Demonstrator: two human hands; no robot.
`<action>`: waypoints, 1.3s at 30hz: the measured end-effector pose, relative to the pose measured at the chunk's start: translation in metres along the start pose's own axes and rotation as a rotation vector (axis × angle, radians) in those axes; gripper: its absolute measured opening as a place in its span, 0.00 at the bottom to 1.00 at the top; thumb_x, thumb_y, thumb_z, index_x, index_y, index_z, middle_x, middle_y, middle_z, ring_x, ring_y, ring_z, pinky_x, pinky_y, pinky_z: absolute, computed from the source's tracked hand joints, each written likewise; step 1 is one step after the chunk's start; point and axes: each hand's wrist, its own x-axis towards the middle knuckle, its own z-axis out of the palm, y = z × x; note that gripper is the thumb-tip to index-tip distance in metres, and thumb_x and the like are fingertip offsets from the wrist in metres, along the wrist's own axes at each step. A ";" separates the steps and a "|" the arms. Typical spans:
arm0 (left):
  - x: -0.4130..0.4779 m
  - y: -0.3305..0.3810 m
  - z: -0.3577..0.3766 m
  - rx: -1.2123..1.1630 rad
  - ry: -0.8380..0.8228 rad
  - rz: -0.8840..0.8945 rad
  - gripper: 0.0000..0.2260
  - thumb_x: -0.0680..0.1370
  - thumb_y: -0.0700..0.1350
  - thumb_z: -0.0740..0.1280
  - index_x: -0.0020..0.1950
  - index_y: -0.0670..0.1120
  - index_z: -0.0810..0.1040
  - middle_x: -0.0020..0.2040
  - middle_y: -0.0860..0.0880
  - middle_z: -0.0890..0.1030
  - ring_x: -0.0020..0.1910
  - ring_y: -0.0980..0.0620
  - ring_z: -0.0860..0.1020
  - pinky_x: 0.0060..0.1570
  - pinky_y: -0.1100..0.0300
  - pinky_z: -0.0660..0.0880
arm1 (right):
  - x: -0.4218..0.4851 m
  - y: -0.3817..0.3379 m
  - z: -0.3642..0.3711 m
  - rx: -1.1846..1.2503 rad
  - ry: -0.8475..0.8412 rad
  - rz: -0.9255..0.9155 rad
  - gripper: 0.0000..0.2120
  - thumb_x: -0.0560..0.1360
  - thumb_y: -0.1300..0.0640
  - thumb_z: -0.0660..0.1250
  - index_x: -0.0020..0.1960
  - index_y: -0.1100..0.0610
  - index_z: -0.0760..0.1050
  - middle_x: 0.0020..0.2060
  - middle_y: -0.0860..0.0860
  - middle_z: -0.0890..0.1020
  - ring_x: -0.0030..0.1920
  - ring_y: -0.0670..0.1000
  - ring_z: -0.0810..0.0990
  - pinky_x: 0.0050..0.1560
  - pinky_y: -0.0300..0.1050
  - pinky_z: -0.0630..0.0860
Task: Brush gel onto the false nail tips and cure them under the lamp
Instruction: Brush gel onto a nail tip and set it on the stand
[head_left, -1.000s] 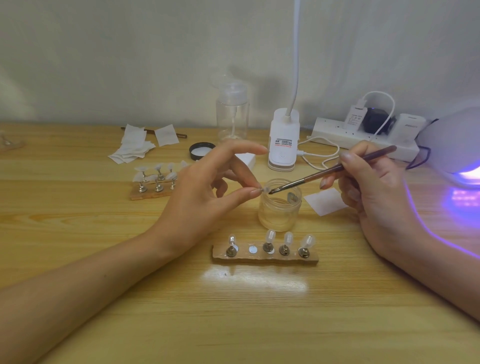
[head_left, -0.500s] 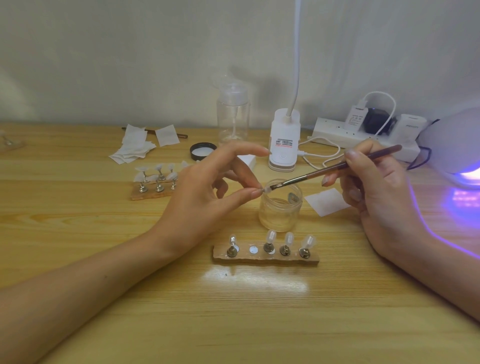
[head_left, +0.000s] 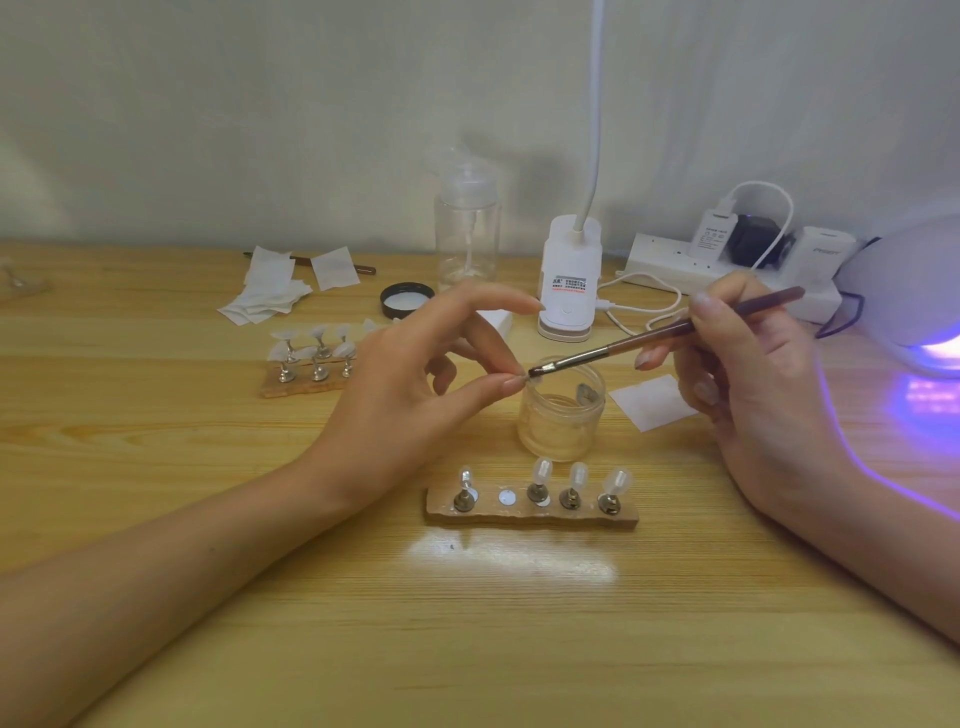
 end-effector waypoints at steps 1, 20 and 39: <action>0.000 0.000 0.000 0.000 0.000 0.001 0.17 0.76 0.38 0.74 0.63 0.50 0.78 0.42 0.52 0.84 0.48 0.50 0.82 0.38 0.64 0.69 | 0.000 0.000 0.000 -0.009 -0.004 0.003 0.11 0.79 0.51 0.64 0.38 0.47 0.70 0.33 0.55 0.84 0.24 0.46 0.64 0.25 0.35 0.61; -0.001 0.001 0.000 0.012 -0.001 -0.007 0.17 0.77 0.38 0.74 0.63 0.51 0.78 0.42 0.53 0.84 0.47 0.52 0.82 0.37 0.60 0.70 | 0.000 0.001 -0.002 -0.001 0.027 -0.008 0.10 0.78 0.50 0.64 0.37 0.46 0.71 0.33 0.54 0.84 0.24 0.46 0.62 0.25 0.36 0.59; -0.001 -0.001 0.001 -0.009 0.010 -0.019 0.17 0.76 0.39 0.73 0.63 0.52 0.78 0.40 0.53 0.83 0.45 0.51 0.82 0.33 0.49 0.70 | -0.001 0.000 0.000 -0.038 -0.016 -0.043 0.11 0.79 0.51 0.64 0.38 0.46 0.70 0.33 0.55 0.84 0.24 0.46 0.63 0.25 0.34 0.61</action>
